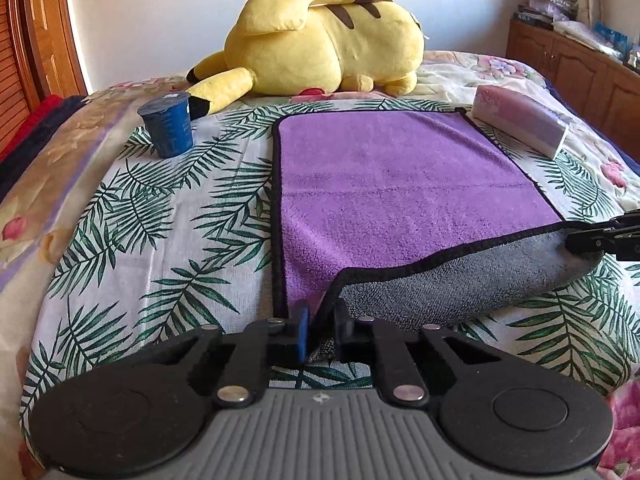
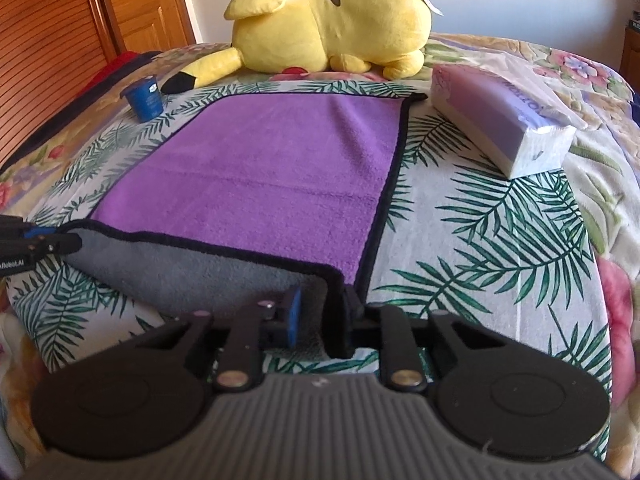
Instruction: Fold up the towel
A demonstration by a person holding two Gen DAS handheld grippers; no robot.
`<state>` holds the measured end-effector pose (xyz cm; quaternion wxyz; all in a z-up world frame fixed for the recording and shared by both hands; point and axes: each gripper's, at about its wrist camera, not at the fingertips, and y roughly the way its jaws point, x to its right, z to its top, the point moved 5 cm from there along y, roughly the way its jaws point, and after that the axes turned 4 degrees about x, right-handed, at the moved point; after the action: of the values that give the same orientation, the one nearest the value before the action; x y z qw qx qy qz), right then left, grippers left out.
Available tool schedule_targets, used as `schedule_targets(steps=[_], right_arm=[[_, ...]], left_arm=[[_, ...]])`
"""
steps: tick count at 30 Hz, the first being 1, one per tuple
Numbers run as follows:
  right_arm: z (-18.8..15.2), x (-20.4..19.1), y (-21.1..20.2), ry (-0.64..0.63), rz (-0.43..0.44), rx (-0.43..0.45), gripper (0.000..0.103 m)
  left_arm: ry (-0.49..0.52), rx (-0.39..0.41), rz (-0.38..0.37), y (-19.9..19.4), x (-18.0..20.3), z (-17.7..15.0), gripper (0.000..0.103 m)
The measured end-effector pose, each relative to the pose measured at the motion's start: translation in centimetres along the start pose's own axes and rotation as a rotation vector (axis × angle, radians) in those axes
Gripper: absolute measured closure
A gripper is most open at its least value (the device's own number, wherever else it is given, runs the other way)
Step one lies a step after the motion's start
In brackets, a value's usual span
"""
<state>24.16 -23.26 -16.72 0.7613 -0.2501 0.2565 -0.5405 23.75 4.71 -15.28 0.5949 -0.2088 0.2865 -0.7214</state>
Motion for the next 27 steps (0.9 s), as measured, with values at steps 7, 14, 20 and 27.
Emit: schedule_targets(steps=[7,14,20,27], right_arm=[[0.1,-0.1,-0.2,-0.02,0.001,0.02,0.095],[0.9,0.0,-1.1,-0.023,-0.007,0.079,0.096],[2.1,0.0,-2.3,-0.024,-0.013,0.149,0.096],[2.4,0.0,-2.4,-0.044,-0.003,0.189,0.097]], left_arm=[[0.001,0.041,-0.007,-0.9,0.1,0.8,0.096],[0.014,0.115,-0.016,-2.6,0.5,2.2,0.097],[0.02,0.173,-0.023,-3.8,0.9,3.3,0.097],[0.047,0.201,-0.01,-3.3,0.9,3.8,0.097]])
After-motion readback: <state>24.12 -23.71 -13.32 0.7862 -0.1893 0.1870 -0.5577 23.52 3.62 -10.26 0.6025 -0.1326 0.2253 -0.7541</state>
